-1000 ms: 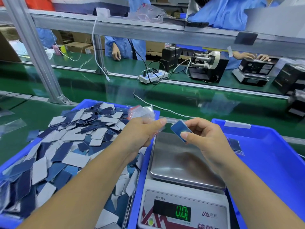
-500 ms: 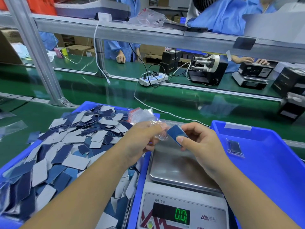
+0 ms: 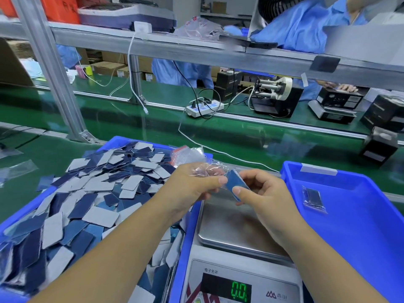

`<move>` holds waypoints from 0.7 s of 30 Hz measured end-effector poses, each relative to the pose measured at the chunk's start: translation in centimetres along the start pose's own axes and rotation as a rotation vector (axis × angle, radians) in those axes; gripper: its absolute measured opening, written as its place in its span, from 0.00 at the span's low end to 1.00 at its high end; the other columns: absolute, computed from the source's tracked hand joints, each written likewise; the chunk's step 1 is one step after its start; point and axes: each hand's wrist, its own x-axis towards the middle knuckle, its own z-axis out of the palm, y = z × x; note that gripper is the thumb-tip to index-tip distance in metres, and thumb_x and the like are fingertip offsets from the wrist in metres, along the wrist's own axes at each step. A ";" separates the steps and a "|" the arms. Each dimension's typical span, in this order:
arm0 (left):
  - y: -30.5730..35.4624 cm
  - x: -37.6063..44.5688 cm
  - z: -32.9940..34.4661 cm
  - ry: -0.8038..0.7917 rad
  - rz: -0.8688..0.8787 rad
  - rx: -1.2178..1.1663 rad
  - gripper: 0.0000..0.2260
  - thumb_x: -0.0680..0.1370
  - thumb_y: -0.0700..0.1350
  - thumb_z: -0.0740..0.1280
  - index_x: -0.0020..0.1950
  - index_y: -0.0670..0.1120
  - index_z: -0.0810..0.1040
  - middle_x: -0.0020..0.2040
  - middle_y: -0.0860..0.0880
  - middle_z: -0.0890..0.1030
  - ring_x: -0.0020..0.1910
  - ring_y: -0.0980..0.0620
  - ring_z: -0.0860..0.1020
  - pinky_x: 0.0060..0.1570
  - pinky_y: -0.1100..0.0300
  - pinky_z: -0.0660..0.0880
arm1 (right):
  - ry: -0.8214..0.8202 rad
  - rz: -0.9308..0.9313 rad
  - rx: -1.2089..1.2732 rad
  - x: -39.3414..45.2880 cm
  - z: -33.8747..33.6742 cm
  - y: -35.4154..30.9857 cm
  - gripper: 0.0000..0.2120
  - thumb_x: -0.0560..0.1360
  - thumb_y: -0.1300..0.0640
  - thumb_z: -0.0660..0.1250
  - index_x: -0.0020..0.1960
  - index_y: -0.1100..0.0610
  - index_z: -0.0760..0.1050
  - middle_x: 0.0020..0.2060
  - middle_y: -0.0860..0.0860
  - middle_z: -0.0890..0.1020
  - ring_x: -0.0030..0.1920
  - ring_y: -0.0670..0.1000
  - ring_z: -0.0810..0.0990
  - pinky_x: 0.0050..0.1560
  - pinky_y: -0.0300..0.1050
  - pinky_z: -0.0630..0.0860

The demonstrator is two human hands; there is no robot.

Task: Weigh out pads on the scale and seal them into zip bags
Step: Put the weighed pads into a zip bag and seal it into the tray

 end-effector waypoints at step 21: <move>0.0 -0.2 0.6 -0.007 0.116 -0.050 0.03 0.67 0.44 0.76 0.38 0.51 0.85 0.31 0.53 0.79 0.30 0.57 0.76 0.34 0.65 0.76 | -0.057 0.116 0.250 0.6 -0.5 -0.8 0.08 0.64 0.62 0.79 0.40 0.53 0.83 0.35 0.57 0.82 0.34 0.54 0.81 0.36 0.42 0.79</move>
